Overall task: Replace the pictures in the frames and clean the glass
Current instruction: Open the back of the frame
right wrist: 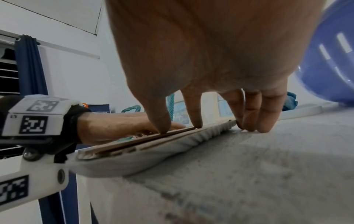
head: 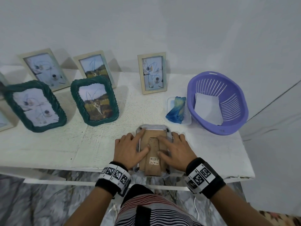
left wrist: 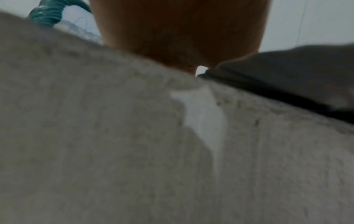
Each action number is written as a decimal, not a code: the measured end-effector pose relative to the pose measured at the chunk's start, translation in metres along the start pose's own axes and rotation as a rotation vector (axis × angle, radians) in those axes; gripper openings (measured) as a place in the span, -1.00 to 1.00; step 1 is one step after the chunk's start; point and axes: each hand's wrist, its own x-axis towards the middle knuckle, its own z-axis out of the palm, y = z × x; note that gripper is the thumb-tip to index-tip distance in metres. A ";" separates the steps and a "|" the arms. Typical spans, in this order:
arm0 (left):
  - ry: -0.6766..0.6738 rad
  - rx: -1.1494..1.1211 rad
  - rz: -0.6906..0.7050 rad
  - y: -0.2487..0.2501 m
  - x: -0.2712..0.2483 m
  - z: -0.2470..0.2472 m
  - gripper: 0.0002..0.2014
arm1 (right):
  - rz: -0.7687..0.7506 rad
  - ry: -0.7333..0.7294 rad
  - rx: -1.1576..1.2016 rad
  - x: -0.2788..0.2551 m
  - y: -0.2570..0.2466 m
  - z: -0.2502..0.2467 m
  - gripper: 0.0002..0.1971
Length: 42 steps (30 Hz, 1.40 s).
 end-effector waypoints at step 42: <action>0.029 -0.179 0.056 -0.015 -0.009 0.010 0.00 | -0.343 0.135 0.227 -0.046 0.022 0.021 -0.65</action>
